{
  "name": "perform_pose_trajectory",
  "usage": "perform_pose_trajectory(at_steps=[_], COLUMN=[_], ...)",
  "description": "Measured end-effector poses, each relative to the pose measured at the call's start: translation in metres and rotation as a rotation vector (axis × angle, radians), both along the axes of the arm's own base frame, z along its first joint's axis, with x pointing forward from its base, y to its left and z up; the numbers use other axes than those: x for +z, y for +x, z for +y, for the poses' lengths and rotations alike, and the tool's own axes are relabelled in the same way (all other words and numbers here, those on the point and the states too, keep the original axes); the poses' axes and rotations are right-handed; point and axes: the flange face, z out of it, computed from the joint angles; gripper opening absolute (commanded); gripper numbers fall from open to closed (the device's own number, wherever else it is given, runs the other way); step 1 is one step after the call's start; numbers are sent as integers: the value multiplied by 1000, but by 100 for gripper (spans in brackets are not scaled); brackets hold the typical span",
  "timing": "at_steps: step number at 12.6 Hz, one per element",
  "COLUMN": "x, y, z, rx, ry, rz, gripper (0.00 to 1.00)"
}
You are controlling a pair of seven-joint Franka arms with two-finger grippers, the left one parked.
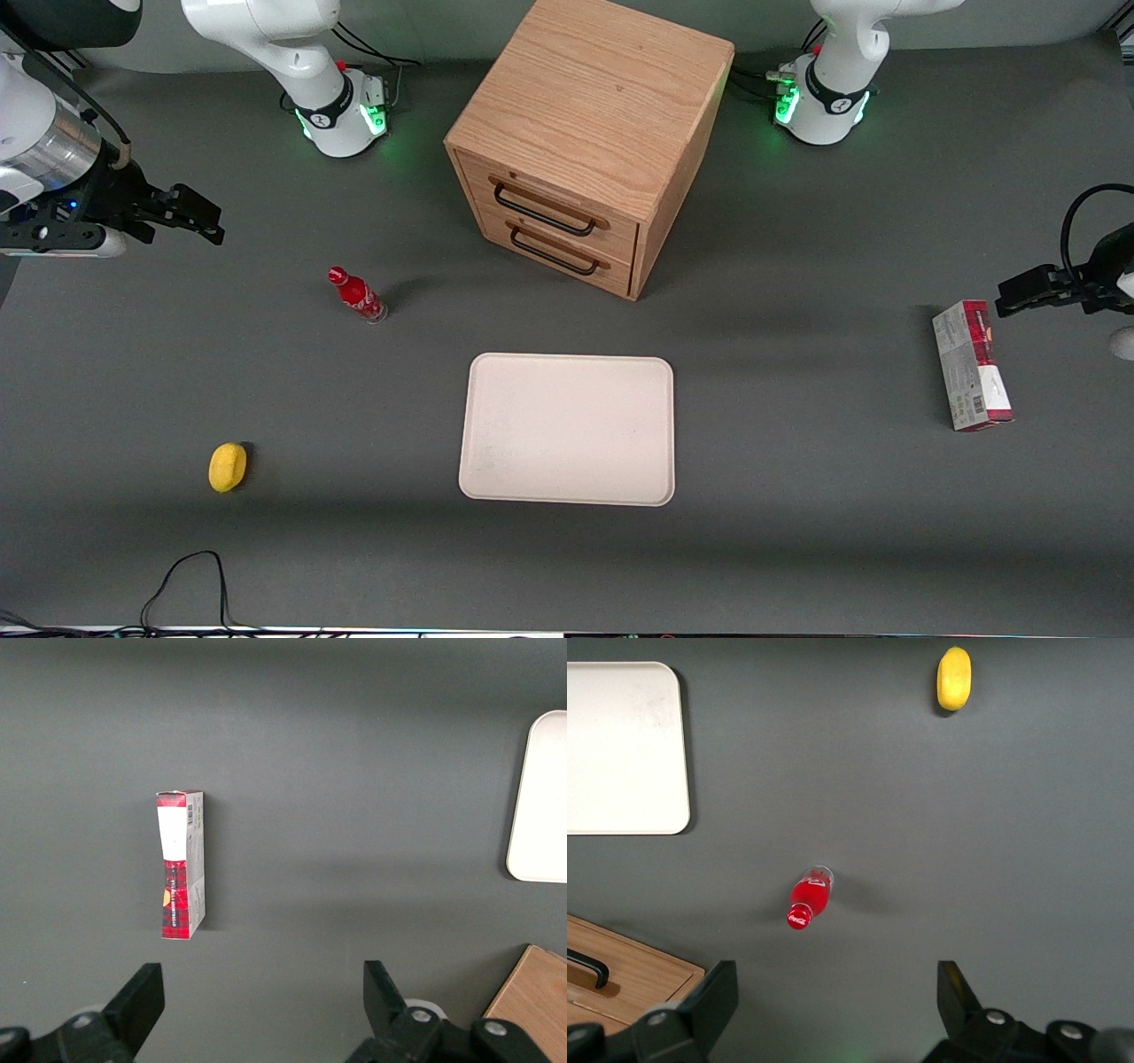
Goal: Open upper drawer
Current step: 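Move the right gripper to the black handle of the upper drawer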
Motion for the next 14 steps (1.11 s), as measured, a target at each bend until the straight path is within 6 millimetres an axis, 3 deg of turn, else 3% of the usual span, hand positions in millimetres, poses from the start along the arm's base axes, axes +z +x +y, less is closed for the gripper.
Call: perform_pose_trajectory(at_steps=[4,6,8,10,14], x=[0,-2,-9,-16,-11], y=[1,5,12,12,-9], z=[2,17,66,137,258], rx=[3,34,125,256,625], ry=[0,-2,-7,-5,49], rz=[0,2,12,23,43], gripper=[100,100,100,100,100])
